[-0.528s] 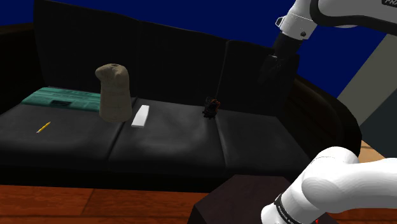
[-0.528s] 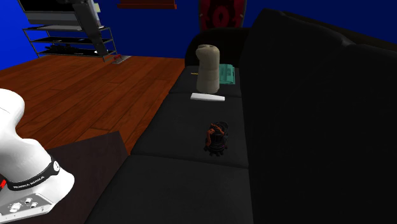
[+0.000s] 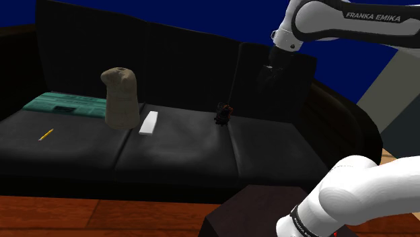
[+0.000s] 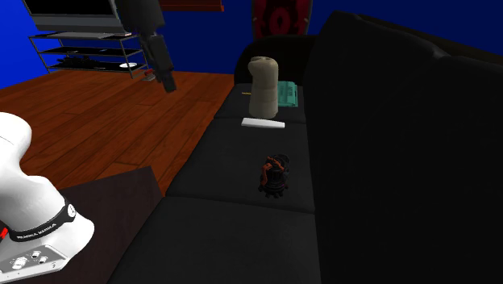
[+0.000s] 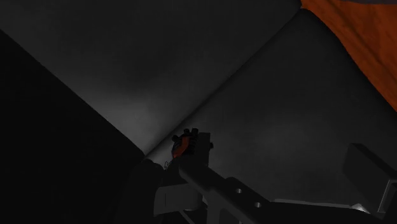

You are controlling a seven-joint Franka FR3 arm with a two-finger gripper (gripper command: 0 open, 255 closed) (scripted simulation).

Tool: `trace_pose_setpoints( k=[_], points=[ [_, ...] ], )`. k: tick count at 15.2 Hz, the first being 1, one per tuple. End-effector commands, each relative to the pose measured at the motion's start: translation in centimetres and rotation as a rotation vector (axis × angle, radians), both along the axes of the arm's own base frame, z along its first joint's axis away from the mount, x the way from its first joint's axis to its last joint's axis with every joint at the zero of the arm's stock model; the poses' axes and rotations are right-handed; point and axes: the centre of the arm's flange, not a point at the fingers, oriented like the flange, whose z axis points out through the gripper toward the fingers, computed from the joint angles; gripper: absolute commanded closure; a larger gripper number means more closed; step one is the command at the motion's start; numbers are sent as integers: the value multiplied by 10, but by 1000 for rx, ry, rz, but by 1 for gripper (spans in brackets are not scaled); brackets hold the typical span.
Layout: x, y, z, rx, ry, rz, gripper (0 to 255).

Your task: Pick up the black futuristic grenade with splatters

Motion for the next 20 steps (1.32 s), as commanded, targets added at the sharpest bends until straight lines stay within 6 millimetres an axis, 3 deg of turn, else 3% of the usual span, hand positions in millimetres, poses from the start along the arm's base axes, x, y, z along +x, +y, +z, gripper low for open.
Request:
trace_pose_setpoints(
  k=[1, 20],
  points=[
    [21, -7, -17, -5, 12, -2, 0],
    [216, -73, -180, -46, 136, -23, 0]
  ],
)
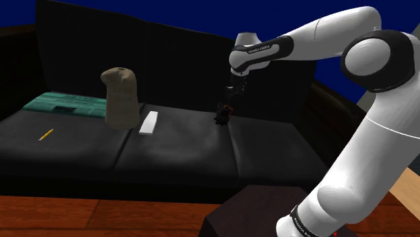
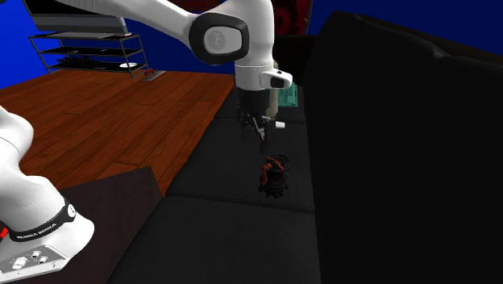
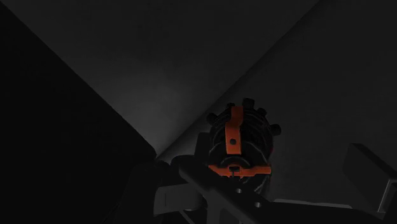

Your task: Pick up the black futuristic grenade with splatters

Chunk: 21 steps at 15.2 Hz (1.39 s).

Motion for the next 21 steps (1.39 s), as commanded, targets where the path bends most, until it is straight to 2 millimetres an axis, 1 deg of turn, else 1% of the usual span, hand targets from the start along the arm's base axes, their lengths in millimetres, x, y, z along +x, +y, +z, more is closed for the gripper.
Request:
trace_pose_setpoints(
  k=[1, 3, 4, 11, 13, 14, 21],
  points=[
    [21, -8, -16, -4, 13, -2, 0],
    [40, -16, -34, -9, 26, -4, 0],
    [45, -18, -39, -10, 29, -5, 0],
    [45, -18, -76, -10, 29, -5, 0],
    [45, -18, -79, -10, 29, -5, 0],
    [44, -18, -78, -10, 29, -5, 255],
    [44, -18, -78, -10, 29, -5, 255]
  ],
)
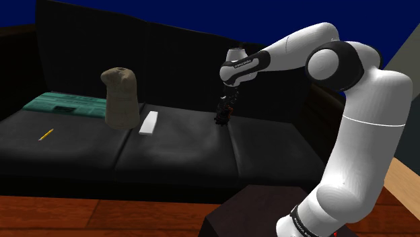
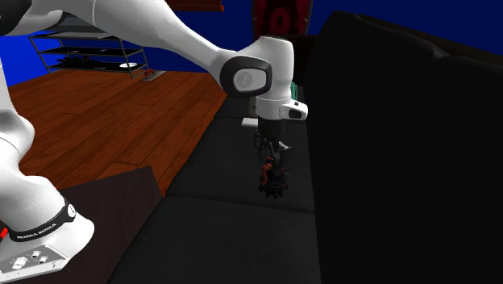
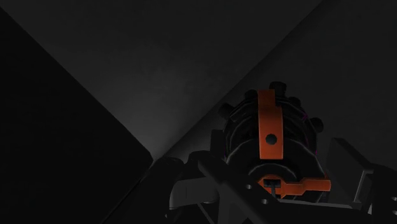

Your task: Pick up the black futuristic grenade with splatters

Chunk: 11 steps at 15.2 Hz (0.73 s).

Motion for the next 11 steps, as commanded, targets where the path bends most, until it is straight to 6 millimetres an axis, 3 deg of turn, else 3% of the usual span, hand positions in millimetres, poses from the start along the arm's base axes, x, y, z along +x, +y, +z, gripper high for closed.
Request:
trace_pose_setpoints(
  k=[1, 11],
  points=[
    [0, 0, -1, 0, 2, 0, 255],
    [0, 0, 46, 0, 2, 0, 255]
  ],
)
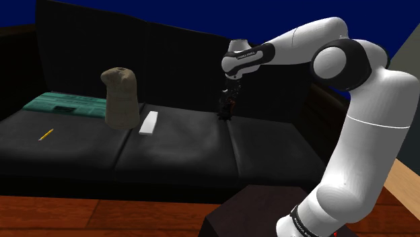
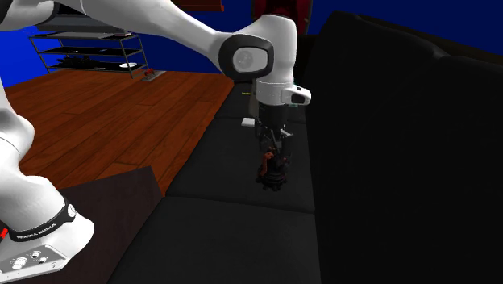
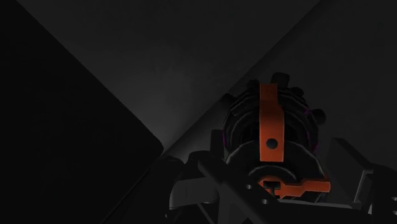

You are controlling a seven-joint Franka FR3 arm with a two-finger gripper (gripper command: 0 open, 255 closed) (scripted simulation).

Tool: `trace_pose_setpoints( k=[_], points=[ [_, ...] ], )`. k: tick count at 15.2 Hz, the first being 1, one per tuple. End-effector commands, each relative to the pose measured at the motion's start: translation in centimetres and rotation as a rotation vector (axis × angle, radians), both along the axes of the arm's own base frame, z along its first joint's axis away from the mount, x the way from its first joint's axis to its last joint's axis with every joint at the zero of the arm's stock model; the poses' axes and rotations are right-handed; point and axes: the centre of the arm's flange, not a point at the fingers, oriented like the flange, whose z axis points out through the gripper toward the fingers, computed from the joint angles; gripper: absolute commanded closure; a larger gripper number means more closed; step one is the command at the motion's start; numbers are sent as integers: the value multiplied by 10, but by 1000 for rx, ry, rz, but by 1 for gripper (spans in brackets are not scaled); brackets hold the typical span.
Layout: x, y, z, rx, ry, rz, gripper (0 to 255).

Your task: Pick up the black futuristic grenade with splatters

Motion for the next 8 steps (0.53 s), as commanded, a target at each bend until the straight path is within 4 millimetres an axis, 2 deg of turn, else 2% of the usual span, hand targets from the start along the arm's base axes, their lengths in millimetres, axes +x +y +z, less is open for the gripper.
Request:
trace_pose_setpoints(
  k=[1, 6, 8],
  points=[
    [-1, 1, 12, 0, -1, 0, 255],
    [-1, 1, 38, 0, -1, 0, 255],
    [-1, 1, 39, 0, -1, 0, 255]
  ],
)
